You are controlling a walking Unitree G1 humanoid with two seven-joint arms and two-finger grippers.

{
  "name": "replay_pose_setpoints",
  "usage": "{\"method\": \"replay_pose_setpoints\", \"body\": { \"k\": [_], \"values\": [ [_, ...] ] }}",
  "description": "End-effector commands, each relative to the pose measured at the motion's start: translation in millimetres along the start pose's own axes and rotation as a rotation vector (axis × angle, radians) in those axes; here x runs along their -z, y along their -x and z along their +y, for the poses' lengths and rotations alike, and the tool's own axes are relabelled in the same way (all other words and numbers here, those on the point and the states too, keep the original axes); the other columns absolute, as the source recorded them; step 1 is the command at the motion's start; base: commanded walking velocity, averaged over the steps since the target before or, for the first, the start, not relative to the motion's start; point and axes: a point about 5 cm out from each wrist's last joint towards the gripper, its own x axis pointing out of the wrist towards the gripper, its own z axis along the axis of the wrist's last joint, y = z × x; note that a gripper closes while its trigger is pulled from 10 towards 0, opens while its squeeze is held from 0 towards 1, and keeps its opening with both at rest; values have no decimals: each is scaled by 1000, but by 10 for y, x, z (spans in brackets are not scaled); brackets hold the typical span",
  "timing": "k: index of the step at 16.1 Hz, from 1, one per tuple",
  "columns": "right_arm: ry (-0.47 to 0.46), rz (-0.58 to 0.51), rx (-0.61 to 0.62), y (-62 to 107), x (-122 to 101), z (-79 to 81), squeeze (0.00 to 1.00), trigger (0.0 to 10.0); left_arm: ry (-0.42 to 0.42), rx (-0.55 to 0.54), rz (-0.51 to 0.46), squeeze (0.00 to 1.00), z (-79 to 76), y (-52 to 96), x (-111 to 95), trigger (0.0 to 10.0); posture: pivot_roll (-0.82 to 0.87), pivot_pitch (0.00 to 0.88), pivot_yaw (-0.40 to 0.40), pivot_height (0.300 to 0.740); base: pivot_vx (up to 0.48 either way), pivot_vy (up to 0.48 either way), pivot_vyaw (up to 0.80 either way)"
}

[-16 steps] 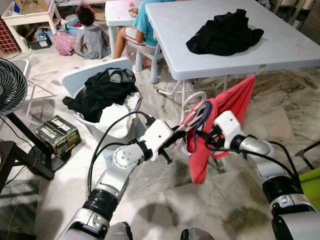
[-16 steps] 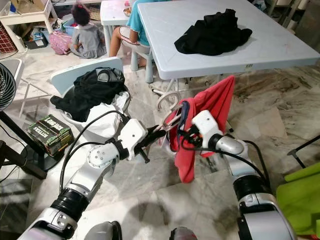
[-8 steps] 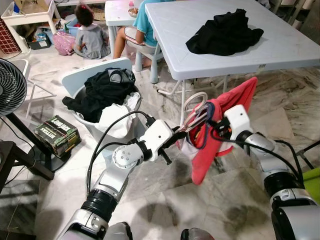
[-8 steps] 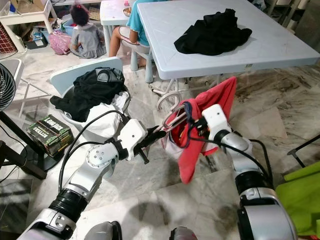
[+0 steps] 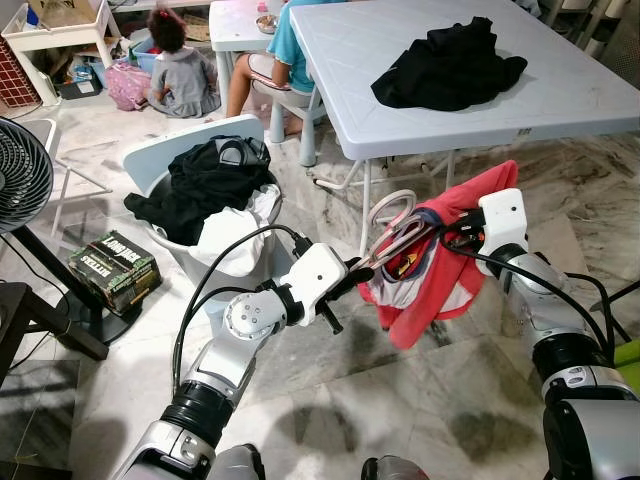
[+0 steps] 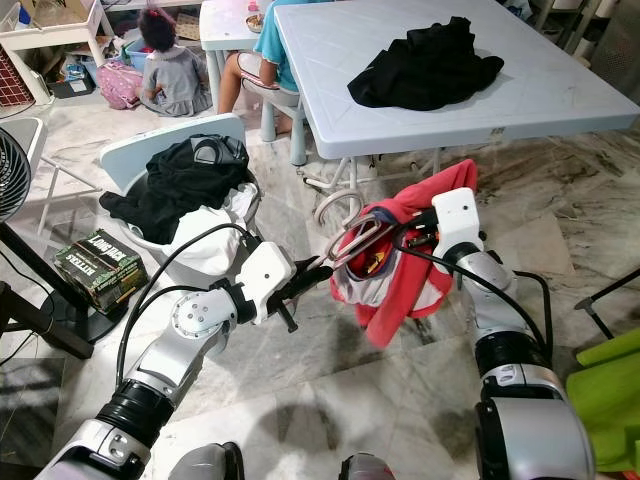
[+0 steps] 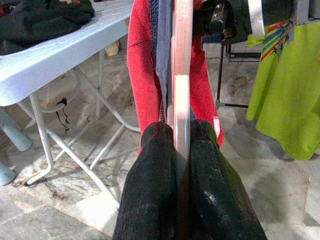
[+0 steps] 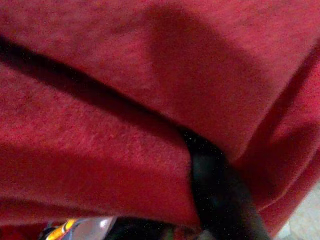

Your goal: Hang hanger

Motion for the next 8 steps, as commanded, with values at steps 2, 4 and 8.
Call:
{"method": "replay_pose_setpoints", "body": {
  "k": [2, 4, 8],
  "values": [
    [-32, -45, 61, 1, -65, -91, 0, 0, -22, 0, -21, 0, 7, -1, -57, 0, -60, 75, 6, 740, 0, 0, 0],
    [-43, -67, 93, 4, -94, -123, 0, 0, -24, 1, -16, 0, 5, 4, -48, 0, -60, 75, 6, 740, 0, 0, 0],
    [-33, -109, 196, 9, -182, -234, 0, 0, -43, -20, 17, 0, 36, 13, 4, 0, -61, 74, 6, 740, 0, 0, 0]
  ]
}}
